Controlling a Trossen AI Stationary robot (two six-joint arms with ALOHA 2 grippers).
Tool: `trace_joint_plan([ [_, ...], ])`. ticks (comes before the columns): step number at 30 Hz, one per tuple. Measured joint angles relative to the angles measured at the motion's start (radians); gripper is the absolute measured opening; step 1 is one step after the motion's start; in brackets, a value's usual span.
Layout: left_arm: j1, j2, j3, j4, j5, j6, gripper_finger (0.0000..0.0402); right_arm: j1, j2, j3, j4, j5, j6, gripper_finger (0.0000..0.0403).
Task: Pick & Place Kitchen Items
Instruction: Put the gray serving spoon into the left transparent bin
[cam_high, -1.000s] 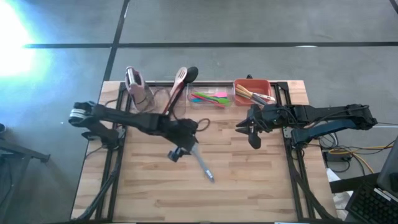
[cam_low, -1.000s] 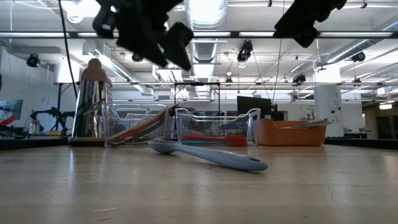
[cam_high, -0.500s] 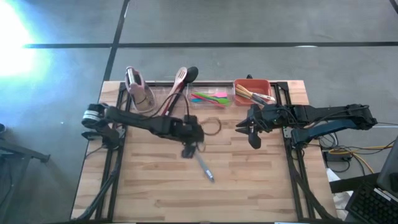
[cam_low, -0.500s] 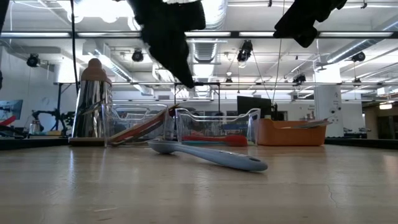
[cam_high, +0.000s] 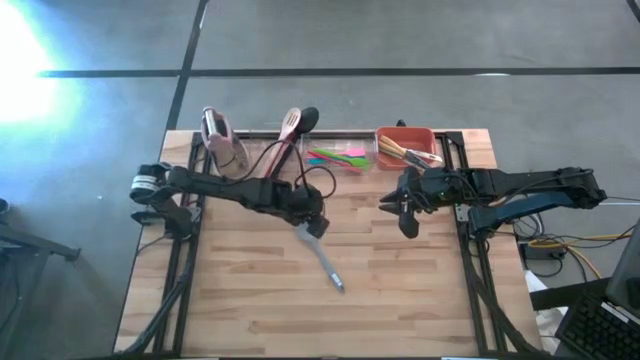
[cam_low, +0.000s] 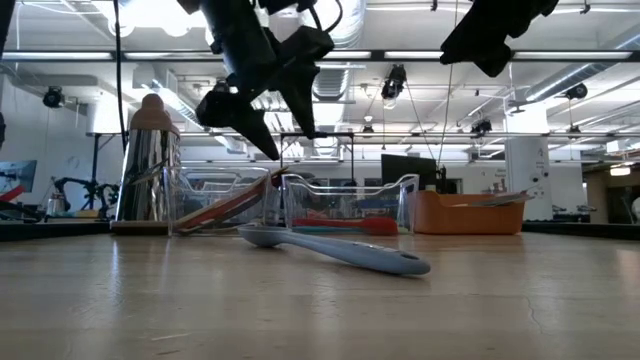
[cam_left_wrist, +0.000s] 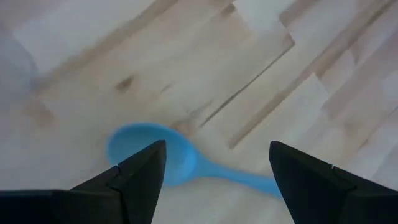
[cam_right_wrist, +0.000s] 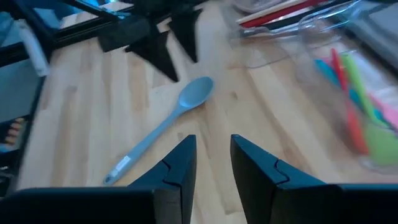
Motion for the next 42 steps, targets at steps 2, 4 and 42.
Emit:
trace_joint_plan([
  [2, -0.001, 0.000, -0.013, 0.031, 0.001, -0.095, 0.0287, 0.000, 0.000, 0.000, -0.009, 0.038, -0.016, 0.0095],
  [4, -0.005, 0.000, -0.025, 0.065, 0.005, -0.188, 0.0287, 0.000, 0.000, 0.000, -0.041, 0.092, -0.053, 0.0097],
  [42, -0.087, 0.245, -0.138, 0.254, 0.079, -0.845, 0.0265, 0.000, 0.000, 0.000, -0.224, 0.557, -0.137, 0.0093],
])
